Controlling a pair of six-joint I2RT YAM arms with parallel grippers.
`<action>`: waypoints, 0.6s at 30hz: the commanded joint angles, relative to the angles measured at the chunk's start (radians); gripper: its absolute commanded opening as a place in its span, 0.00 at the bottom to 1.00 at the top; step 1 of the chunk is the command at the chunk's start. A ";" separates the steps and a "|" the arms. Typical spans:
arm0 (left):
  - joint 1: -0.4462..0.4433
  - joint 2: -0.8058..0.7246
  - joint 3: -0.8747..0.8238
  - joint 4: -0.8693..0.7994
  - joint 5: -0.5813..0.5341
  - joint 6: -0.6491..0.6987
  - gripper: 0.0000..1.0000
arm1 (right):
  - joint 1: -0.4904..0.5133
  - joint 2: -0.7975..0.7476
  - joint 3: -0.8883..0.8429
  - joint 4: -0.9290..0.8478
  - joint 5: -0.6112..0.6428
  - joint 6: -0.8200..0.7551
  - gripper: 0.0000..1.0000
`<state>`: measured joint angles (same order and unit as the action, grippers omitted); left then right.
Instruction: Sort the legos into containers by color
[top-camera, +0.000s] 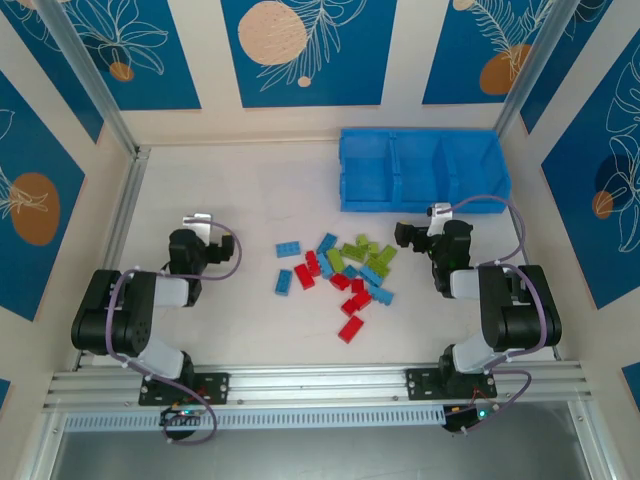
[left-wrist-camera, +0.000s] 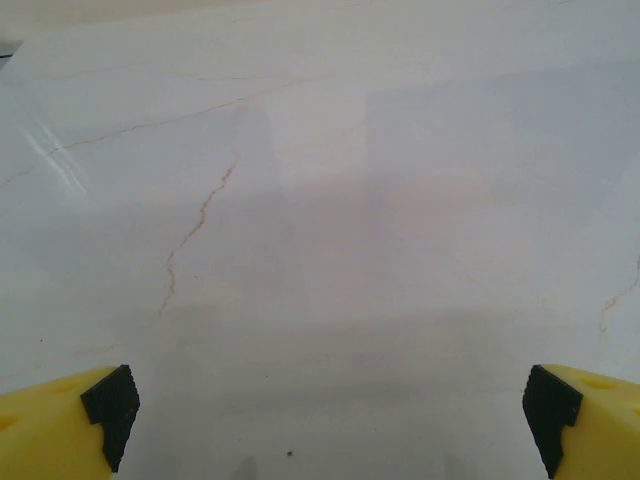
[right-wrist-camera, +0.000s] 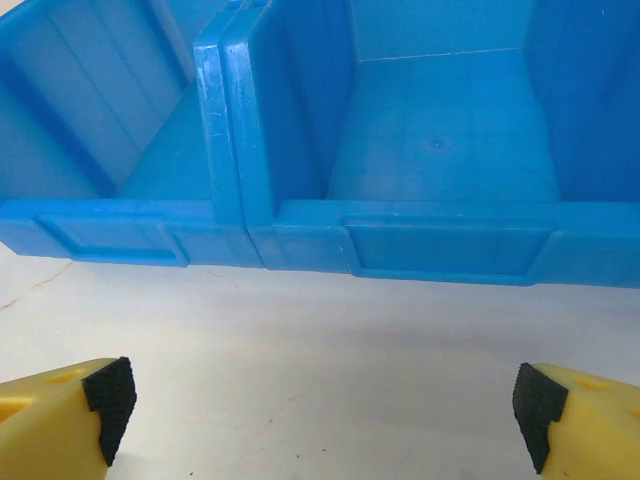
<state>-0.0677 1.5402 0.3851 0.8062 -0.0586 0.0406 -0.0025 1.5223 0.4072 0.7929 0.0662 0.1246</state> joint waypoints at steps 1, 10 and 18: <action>0.000 -0.004 0.020 0.019 0.017 0.004 1.00 | -0.005 0.001 0.010 0.013 -0.017 -0.026 0.99; 0.000 -0.005 0.020 0.019 0.017 0.005 1.00 | -0.006 0.001 0.010 0.012 -0.019 -0.026 0.99; 0.001 -0.004 0.021 0.018 0.017 0.004 1.00 | -0.007 0.000 0.010 0.013 -0.019 -0.026 0.99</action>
<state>-0.0677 1.5402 0.3851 0.8059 -0.0586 0.0406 -0.0040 1.5223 0.4072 0.7933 0.0624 0.1246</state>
